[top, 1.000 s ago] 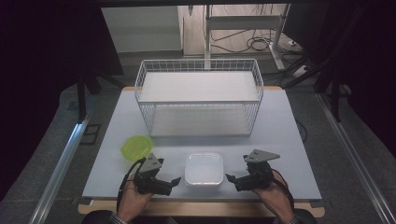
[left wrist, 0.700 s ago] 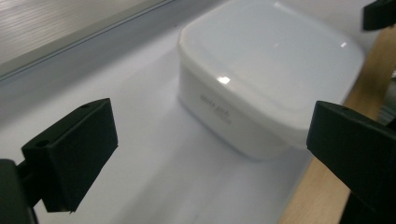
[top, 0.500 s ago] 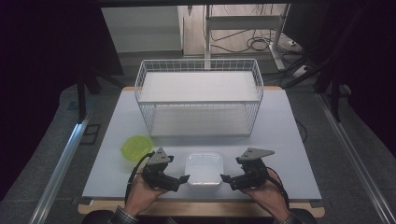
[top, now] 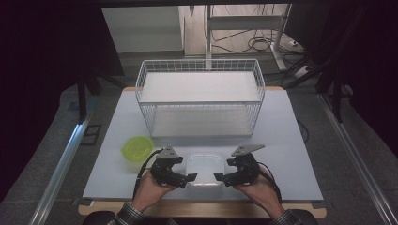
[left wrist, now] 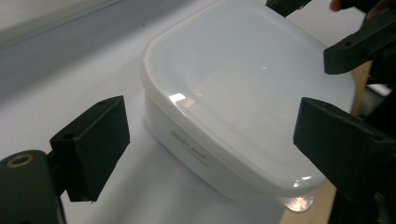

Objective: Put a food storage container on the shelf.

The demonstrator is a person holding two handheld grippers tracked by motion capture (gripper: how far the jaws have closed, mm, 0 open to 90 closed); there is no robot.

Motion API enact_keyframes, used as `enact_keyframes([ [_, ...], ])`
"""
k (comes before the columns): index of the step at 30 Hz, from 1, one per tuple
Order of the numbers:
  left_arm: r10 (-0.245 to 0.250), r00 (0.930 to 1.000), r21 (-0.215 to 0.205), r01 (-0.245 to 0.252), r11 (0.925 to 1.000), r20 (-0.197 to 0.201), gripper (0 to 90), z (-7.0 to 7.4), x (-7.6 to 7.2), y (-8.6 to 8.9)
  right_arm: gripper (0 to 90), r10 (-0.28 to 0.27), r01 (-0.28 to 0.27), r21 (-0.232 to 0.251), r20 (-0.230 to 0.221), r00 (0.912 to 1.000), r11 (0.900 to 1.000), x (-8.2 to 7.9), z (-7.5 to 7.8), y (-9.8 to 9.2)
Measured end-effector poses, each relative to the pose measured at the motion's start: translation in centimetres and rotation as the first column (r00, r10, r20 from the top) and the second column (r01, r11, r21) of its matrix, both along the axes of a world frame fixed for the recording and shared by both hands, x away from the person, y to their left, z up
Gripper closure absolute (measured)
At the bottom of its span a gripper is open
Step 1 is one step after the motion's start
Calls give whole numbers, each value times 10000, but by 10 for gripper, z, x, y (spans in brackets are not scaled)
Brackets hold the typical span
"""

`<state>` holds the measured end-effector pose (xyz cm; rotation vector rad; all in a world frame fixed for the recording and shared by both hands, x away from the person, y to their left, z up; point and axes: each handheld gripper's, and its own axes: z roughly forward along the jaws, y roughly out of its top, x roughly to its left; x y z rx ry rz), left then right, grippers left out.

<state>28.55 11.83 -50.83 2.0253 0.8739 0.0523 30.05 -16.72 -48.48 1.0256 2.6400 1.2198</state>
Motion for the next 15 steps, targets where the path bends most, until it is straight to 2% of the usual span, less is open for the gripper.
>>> enact_keyframes([
  [3, -340, 9979, -439, 316, 9985, -552, 101, -4, 2, -1, 255, -12, 24, 217, -551, 9985, 9998, 2, -1, 0],
  [5, -513, 9963, -562, 475, 9973, -695, 128, -5, 2, -2, 294, 99, -55, 451, -995, 9950, 9990, 3, -2, -1],
  [9, -304, 9973, -303, 284, 9991, -669, 159, 0, -4, -4, 321, -20, 71, 394, -1290, 9916, 9992, 2, -1, -1],
  [12, 83, 9976, -228, -99, 9997, -683, 298, 5, -11, 0, 440, -350, 403, 330, -1472, 9885, 9986, -3, 3, -3],
  [15, 408, 9964, -211, -424, 9989, -747, 409, 9, -20, 3, 546, -648, 750, 527, -1738, 9826, 9958, -7, 6, -8],
])
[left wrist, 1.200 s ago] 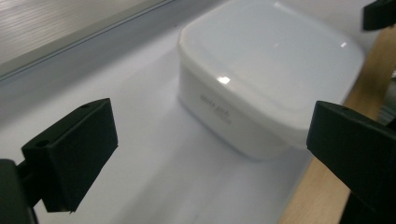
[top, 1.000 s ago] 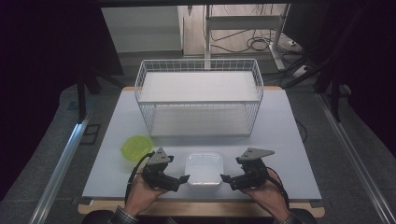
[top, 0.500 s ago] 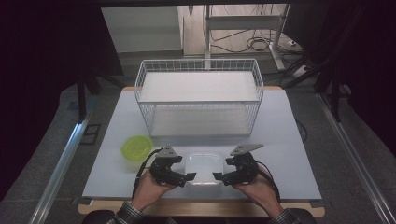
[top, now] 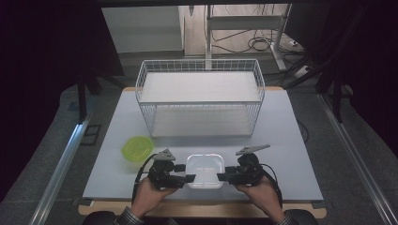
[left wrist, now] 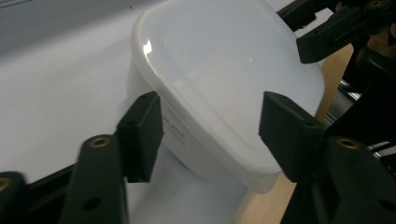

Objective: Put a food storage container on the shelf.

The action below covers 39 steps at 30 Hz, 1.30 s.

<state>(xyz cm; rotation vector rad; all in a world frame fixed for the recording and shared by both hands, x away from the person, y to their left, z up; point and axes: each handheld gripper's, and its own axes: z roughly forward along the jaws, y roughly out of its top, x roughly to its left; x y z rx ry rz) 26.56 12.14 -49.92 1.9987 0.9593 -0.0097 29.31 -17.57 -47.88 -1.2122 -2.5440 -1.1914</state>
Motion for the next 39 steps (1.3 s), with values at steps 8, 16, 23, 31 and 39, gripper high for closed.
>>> enact_keyframes([
  [8, 747, 9959, -165, -757, 9970, -517, 626, 9, -10, 5, 689, -664, 687, 514, -463, 9967, 9963, -11, 3, -7],
  [16, 1222, 9900, -935, -1286, 9873, -709, 772, 8, -11, 14, 797, -1047, 1071, 1114, -275, 9941, 9880, -13, 2, -13],
  [23, 1574, 9865, -751, -1604, 9842, -446, 784, 7, -11, 11, 797, -1166, 1123, 920, 430, 9923, 9894, -17, 3, -8],
  [31, 1574, 9875, -819, -1565, 9843, 47, 785, 23, -6, 11, 796, -1231, 1093, 1225, 1112, 9861, 9864, -15, 15, -9],
  [39, 1698, 9820, -805, -1633, 9833, 830, 786, 55, 5, 13, 796, -1272, 1001, 1562, 1747, 9764, 9826, -4, 37, -9],
])
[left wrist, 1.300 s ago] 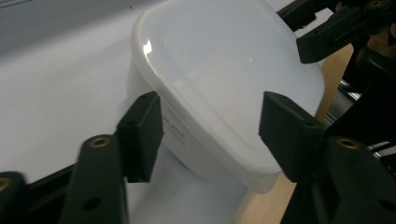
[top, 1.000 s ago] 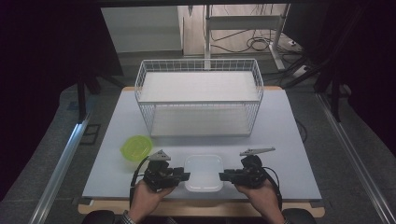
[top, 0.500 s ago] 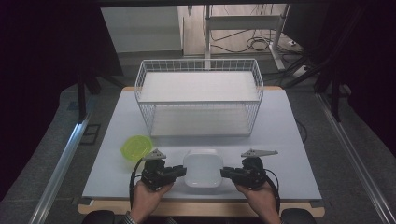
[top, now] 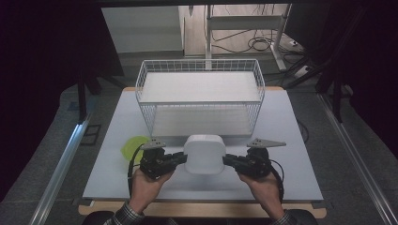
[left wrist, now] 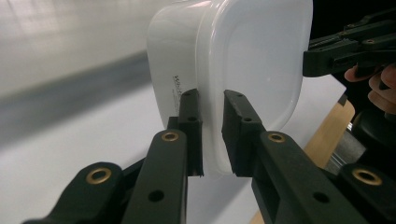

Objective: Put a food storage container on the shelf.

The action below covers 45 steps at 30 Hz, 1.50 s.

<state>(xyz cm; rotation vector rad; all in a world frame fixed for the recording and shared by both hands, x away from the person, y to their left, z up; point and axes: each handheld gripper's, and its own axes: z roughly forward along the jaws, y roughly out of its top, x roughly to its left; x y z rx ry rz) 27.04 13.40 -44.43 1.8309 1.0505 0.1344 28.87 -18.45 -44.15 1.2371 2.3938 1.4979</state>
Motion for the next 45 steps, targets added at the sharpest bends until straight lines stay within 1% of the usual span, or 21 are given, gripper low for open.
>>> enact_keyframes([
  [4, 77, 9996, -78, -75, 9999, 275, 786, 13, 7, 3, 796, 12, -13, 13, 378, 9993, 10000, 7, 16, 3],
  [7, 95, 9992, -124, -90, 9999, 393, 786, 20, 11, 4, 796, 18, -19, 14, 621, 9981, 10000, 12, 26, 5],
  [21, 222, 9957, -175, -207, 9996, 904, 786, 59, 36, 10, 796, -29, 0, 261, 1124, 9937, 9997, 35, 62, 10],
  [27, 343, 9936, -338, -308, 9990, 1074, 785, 76, 48, 14, 797, -52, 9, 302, 1440, 9896, 9995, 47, 82, 14],
  [28, 359, 9934, -357, -322, 9988, 1086, 785, 79, 49, 15, 797, -49, 3, 298, 1523, 9883, 9996, 51, 90, 16],
  [29, 390, 9928, -381, -349, 9987, 1132, 785, 82, 51, 16, 797, -49, 3, 298, 1523, 9883, 9996, 51, 90, 16],
  [34, 485, 9898, -404, -434, 9982, 1342, 785, 100, 59, 21, 797, -30, -26, 310, 1799, 9837, 9995, 59, 108, 21],
  [40, 519, 9886, -496, -452, 9977, 1415, 784, 115, 71, 27, 798, -65, -20, 425, 1990, 9800, 9991, 71, 126, 27],
  [43, 546, 9888, -631, -462, 9969, 1392, 784, 120, 79, 29, 798, -75, -15, 438, 2068, 9784, 9990, 77, 132, 29],
  [45, 560, 9890, -764, -458, 9960, 1370, 784, 122, 85, 31, 799, -107, 1, 524, 2032, 9791, 9986, 82, 136, 30],
])
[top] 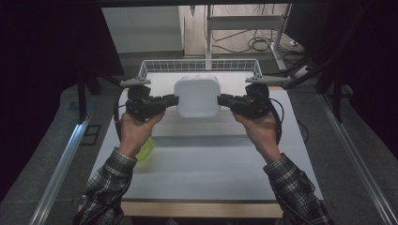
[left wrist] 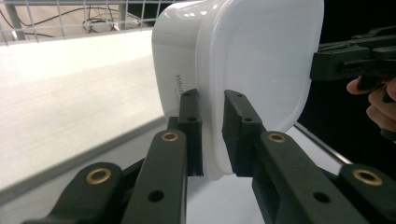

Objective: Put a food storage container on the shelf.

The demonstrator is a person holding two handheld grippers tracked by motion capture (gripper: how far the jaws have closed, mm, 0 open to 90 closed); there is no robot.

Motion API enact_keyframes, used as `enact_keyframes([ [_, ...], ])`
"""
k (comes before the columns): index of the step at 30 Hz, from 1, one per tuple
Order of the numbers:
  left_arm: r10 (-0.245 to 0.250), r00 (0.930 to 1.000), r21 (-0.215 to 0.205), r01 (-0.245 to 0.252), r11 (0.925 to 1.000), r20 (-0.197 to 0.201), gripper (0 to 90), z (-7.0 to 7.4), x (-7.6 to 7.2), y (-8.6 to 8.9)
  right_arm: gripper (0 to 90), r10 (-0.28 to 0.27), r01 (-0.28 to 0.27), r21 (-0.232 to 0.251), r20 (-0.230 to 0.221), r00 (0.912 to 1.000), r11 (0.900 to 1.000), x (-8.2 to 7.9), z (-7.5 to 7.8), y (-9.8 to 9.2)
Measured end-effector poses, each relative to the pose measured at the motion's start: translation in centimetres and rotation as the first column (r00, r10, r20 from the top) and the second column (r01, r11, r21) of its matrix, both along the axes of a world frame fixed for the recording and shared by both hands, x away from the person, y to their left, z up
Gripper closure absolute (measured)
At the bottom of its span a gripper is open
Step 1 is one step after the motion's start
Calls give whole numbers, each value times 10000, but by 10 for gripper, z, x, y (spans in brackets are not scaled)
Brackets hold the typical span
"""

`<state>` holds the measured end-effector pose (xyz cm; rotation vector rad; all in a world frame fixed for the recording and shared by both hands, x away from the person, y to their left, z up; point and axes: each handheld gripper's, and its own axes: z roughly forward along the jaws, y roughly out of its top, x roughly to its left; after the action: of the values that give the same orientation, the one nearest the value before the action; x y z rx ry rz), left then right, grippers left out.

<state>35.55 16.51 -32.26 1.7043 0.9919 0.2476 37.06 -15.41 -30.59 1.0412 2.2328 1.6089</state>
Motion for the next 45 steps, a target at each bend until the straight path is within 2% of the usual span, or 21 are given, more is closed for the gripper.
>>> enact_keyframes([
  [8, 217, 9998, 74, -216, 9997, -45, 781, 8, 20, -1, 799, -206, 207, 107, -49, 9998, 9997, 19, 9, 4],
  [16, 338, 9993, 290, -333, 9990, -187, 779, 11, 40, -6, 794, -503, 514, 290, -366, 9981, 9983, 38, 4, 1],
  [21, 477, 9984, 255, -469, 9986, -312, 779, 8, 48, -7, 789, -699, 713, 225, -558, 9960, 9972, 48, 1, 4],
  [26, 461, 9987, 220, -456, 9987, -217, 779, 9, 50, -9, 777, -869, 881, 159, -682, 9939, 9960, 55, -1, 4],
  [30, 411, 9992, 242, -411, 9989, 4, 769, 10, 51, -10, 759, -895, 912, 206, -713, 9934, 9956, 58, -3, 3],
  [36, 566, 9979, 383, -578, 9976, 307, 676, 8, 52, -15, 685, -843, 858, 237, -576, 9948, 9960, 61, -2, 7],
  [45, 804, 9961, 551, -824, 9951, 374, 614, 5, 60, -20, 626, -995, 1007, 196, -576, 9934, 9947, 70, -1, 12],
])
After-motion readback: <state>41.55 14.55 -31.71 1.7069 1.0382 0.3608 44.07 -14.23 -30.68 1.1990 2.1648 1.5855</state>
